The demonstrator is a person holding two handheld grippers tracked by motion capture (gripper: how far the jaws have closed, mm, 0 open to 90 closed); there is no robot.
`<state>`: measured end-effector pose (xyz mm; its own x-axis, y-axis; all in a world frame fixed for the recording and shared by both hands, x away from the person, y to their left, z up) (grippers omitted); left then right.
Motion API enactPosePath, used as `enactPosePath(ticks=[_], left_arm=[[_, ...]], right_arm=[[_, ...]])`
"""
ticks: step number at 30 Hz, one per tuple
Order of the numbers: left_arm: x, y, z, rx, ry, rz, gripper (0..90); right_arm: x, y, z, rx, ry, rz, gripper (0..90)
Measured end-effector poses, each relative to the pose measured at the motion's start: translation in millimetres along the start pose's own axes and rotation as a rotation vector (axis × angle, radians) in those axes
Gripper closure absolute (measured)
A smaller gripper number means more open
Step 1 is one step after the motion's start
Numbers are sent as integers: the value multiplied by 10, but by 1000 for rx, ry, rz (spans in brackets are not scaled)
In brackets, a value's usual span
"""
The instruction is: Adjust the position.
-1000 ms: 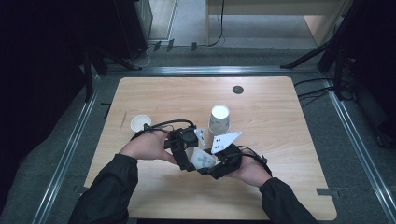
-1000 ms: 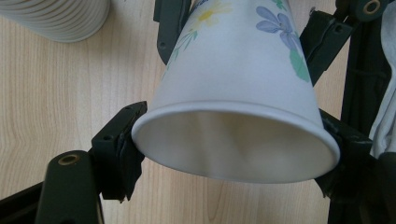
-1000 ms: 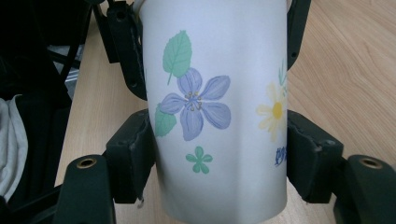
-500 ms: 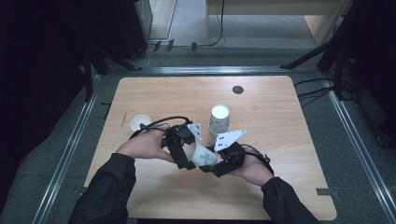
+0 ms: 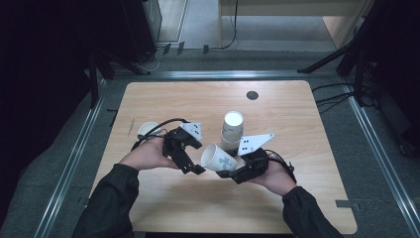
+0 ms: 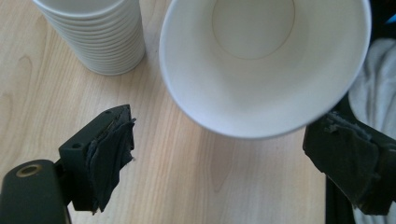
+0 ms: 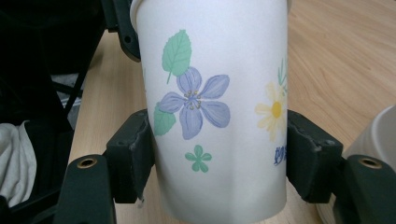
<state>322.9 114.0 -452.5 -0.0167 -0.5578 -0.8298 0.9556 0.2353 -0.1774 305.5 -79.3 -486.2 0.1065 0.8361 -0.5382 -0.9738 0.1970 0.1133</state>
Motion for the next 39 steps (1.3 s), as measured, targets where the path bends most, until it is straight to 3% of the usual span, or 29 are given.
enactPosePath(ticks=[8, 11, 16, 22, 29, 39], left_arm=[[-8, 22, -126, -53, -94, -19, 91], [8, 35, -121, -94, -141, -22, 91], [56, 26, -127, -138, -168, -17, 94], [94, -30, -112, -139, -198, -26, 94], [62, -48, -63, -146, -286, -59, 127], [43, -82, -13, -141, -367, -89, 128]], right_arm=[[-78, -19, 12, 20, -24, -2, 326], [-92, -22, 19, 24, -35, -2, 326], [-114, -37, 27, 29, -49, 1, 327], [-133, -49, 36, 42, -66, 11, 326], [-115, -43, 46, 39, -68, 27, 326], [-68, -24, 64, 39, -75, 52, 326]])
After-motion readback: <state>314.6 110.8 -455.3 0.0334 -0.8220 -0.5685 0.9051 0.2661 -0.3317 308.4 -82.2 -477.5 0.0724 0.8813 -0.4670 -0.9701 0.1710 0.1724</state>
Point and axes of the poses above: each handheld gripper's, and its own axes: x roughly forward along the jaws, z roughly out of its top, y roughly to its left, the point moved 4 cm from there along x, roughly forward along the jaws, and after that the axes turned 2 degrees about y, right-handed, at the moved point
